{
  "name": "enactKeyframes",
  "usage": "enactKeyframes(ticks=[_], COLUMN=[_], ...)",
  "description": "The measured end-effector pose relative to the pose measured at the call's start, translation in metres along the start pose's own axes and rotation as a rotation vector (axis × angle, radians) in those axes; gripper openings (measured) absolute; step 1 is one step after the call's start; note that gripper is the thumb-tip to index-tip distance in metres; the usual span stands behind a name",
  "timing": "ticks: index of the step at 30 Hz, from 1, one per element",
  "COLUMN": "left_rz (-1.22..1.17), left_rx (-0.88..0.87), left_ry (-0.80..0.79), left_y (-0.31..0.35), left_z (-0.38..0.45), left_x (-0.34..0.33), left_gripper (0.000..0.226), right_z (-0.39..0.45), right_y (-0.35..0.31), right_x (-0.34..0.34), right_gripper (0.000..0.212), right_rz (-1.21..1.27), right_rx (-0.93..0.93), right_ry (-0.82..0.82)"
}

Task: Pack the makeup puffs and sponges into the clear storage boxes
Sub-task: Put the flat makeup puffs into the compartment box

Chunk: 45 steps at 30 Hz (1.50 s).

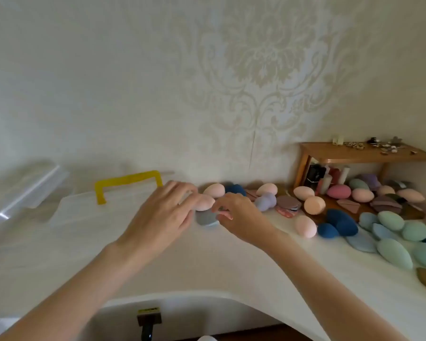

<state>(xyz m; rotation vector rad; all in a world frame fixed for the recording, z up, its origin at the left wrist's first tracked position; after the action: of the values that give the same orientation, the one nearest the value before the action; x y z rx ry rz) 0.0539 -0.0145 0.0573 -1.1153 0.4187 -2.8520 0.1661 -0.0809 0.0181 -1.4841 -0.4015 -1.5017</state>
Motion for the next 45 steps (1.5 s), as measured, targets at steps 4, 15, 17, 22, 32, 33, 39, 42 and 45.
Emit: enactKeyframes(ticks=[4, 15, 17, 22, 32, 33, 39, 42, 45], left_rz=[0.292, 0.175, 0.205, 0.167, 0.442, 0.439, 0.306, 0.226, 0.112], left_rx=[0.075, 0.030, 0.024, 0.118, 0.214, 0.225, 0.239, 0.292, 0.388], left_ry=[-0.126, -0.157, -0.094, -0.009, -0.145, -0.202, -0.432, -0.481, -0.490], left_y=[-0.037, -0.069, -0.066, -0.076, -0.106, -0.108, -0.110, -0.113, -0.117], left_z=[-0.018, 0.003, 0.013, 0.030, -0.002, -0.010, -0.034, -0.052, -0.074], left_x=[0.012, 0.024, 0.033, 0.033, 0.018, 0.013, 0.005, 0.012, 0.017], left_gripper=[0.067, 0.016, 0.021, 0.027, 0.034, 0.039, 0.043, 0.047, 0.050], right_z=[0.022, 0.041, 0.038, 0.040, 0.030, 0.031, 0.037, 0.033, 0.034], right_y=[-0.003, 0.028, 0.046, 0.037, 0.043, 0.042, 0.019, 0.019, 0.022], right_x=[-0.009, 0.020, 0.025, 0.029, 0.027, 0.025, 0.003, -0.007, -0.005], right_gripper=[0.037, 0.030, 0.033, 0.039, 0.037, 0.040, 0.029, 0.035, 0.030], right_rz=[0.044, -0.334, -0.396, -0.435, -0.539, -0.500, -0.252, -0.153, -0.158], right_rx=[-0.130, -0.233, -0.276, -0.189, -0.255, -0.264, -0.208, -0.175, -0.198], right_ry=[0.044, 0.206, 0.172, 0.189, 0.181, 0.146, -0.018, -0.115, -0.066])
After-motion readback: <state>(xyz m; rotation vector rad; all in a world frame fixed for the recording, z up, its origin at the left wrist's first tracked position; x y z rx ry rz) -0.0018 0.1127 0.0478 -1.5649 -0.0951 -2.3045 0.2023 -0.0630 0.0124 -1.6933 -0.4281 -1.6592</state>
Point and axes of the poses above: each hand's wrist, its own z-axis towards the middle knuckle, its own x-axis out of the back of the hand, y = z × x, the point moved 8 cm from there along z, towards the middle knuckle, and after that the axes turned 3 degrees about -x, right-handed, at the moved point
